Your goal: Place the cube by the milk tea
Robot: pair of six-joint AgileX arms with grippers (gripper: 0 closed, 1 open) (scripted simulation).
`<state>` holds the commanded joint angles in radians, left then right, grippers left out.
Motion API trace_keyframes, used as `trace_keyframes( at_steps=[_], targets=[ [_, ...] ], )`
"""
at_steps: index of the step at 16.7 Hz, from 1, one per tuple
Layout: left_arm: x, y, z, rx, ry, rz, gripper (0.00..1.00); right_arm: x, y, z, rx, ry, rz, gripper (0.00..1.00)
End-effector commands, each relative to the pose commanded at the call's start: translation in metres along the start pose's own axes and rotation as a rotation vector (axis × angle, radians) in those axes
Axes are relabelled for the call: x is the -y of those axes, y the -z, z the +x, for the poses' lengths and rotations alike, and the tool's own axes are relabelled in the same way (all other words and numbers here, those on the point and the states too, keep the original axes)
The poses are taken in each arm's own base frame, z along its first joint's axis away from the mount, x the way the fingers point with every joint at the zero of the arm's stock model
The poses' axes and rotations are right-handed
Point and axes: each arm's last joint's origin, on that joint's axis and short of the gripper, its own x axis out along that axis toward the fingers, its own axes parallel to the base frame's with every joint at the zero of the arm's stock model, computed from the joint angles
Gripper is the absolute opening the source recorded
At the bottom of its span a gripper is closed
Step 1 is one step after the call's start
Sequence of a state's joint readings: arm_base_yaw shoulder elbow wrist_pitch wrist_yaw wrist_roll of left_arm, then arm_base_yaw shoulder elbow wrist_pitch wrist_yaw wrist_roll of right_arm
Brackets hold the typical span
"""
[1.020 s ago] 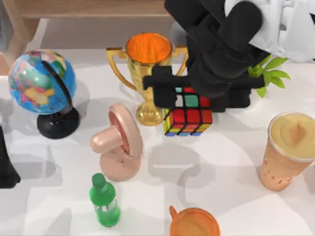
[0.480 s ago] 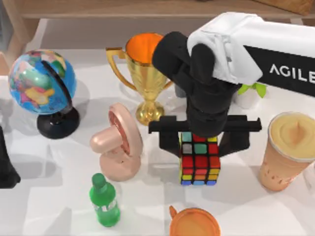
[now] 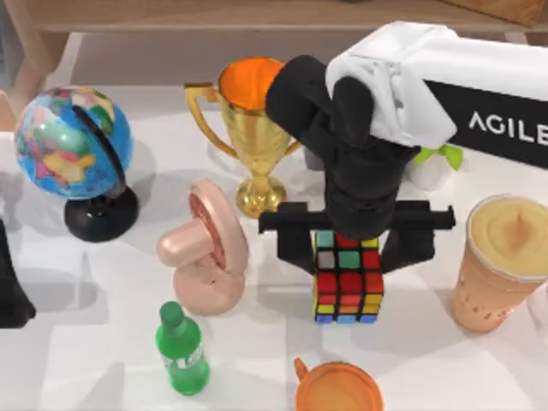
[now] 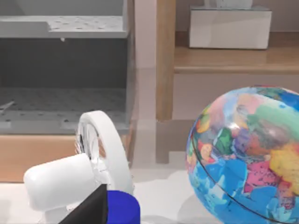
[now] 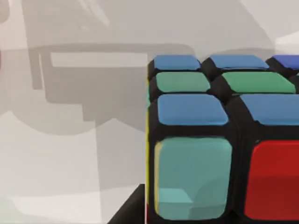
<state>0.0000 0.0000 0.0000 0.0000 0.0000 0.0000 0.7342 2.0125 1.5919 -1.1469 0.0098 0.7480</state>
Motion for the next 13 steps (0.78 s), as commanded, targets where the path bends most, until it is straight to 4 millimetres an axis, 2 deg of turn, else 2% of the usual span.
trace_keyframes(
  at_steps=[13],
  targets=[
    [0.0, 0.0, 0.0, 0.0, 0.0, 0.0, 1.0, 0.0013, -0.0003, 0.0015, 0.01, -0.015, 0.003, 0.0]
  ],
)
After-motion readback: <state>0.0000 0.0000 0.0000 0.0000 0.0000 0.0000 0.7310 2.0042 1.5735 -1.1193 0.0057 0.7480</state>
